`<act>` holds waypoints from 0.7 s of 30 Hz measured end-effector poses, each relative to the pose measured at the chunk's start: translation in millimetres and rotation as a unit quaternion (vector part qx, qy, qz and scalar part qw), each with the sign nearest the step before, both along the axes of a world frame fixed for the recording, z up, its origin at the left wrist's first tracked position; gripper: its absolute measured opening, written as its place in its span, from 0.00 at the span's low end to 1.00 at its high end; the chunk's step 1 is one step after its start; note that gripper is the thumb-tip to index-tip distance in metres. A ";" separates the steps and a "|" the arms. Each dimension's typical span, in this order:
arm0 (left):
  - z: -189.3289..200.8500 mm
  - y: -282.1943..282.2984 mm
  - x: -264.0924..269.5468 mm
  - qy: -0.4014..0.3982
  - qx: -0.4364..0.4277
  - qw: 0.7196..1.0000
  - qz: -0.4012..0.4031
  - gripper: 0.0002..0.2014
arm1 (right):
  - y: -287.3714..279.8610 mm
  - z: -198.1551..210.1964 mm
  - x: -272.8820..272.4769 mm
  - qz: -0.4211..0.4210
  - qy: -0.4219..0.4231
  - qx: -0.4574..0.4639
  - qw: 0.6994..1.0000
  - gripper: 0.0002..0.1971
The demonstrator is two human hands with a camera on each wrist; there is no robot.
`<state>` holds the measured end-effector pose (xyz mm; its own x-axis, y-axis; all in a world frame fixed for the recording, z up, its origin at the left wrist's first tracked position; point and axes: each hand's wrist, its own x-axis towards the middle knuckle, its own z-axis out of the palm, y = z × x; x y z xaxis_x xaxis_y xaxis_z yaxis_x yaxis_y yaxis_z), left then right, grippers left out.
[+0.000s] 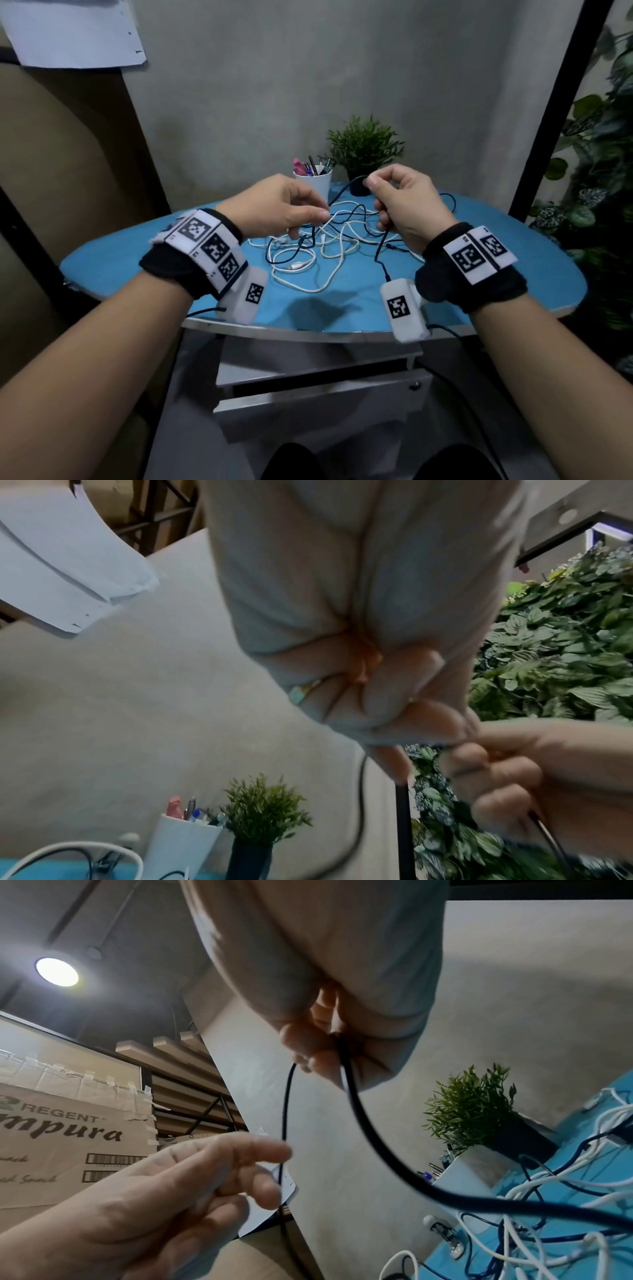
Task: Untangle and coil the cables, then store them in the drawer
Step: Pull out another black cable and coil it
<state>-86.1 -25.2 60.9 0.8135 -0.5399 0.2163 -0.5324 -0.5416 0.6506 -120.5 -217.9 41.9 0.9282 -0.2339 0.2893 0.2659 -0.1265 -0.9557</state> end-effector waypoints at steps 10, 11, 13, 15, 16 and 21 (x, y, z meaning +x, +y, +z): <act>-9.7 -11.2 -11.1 -0.097 -0.035 0.992 0.067 0.08 | 9.8 -0.6 -22.3 0.081 -0.025 0.007 0.996 0.05; -9.1 -10.5 -11.6 -0.100 -0.051 0.991 0.076 0.09 | 8.6 -3.8 -23.1 0.089 -0.019 0.009 0.996 0.05; -6.7 -7.5 -10.6 -0.122 -0.100 0.982 0.104 0.10 | 5.4 -13.7 -24.1 0.098 -0.003 0.007 0.995 0.05; -3.1 -2.9 -9.1 -0.132 -0.165 0.968 0.132 0.10 | 1.6 -27.5 -24.9 0.092 0.011 -0.015 0.996 0.06; -1.8 -0.6 -8.4 -0.132 -0.192 0.962 0.141 0.10 | 0.1 -34.8 -25.5 0.087 0.014 -0.028 0.996 0.08; -7.4 8.4 -0.3 -0.161 -0.284 0.918 0.226 0.14 | -3.6 -56.4 -36.7 0.083 0.029 -0.021 0.996 0.12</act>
